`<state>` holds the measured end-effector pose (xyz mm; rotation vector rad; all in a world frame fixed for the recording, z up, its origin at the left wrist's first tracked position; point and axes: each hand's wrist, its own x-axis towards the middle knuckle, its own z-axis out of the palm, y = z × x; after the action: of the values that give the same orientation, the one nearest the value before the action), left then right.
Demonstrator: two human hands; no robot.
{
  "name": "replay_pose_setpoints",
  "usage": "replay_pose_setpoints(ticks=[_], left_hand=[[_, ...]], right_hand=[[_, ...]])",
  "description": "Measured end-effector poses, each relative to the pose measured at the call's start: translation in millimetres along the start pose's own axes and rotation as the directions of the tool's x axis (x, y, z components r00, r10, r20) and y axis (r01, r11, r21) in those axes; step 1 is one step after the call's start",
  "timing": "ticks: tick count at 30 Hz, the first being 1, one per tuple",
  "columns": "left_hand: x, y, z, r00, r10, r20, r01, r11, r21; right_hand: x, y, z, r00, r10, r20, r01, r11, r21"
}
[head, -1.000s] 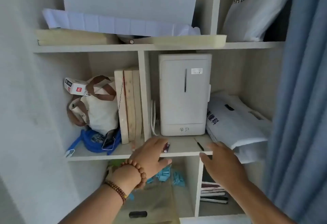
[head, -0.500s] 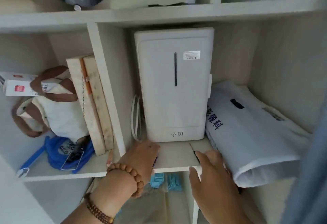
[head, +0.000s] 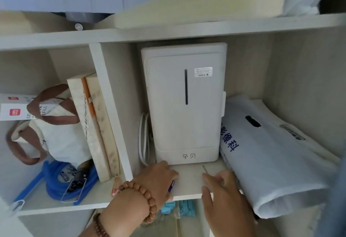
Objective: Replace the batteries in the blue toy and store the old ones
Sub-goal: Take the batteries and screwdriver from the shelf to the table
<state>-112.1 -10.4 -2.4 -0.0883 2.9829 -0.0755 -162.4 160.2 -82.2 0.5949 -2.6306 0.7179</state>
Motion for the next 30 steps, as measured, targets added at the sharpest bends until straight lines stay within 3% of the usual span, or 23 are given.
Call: replay_pose_setpoints(ticks=[13,22,25,30], left_hand=[[5,-7,8,0.996,0.05,-0.078,-0.053,0.998,-0.042],[9,-3,37,0.954,-0.003,-0.301,-0.038,0.991,-0.132],[10,-4,46,0.925,0.029,-0.38,-0.06,0.996,-0.069],[18,-9,59,0.816,0.141,-0.56,-0.095,0.989,0.11]], right_hand=[[-2,2,5,0.998,-0.024,-0.062,0.022,0.999,-0.032],[-3,2,3,0.996,-0.012,-0.085,0.005,0.996,-0.084],[-3,-1,3,0.995,0.007,-0.104,-0.02,0.992,-0.127],[1,-4,4,0.985,0.044,-0.165,-0.072,0.983,-0.168]])
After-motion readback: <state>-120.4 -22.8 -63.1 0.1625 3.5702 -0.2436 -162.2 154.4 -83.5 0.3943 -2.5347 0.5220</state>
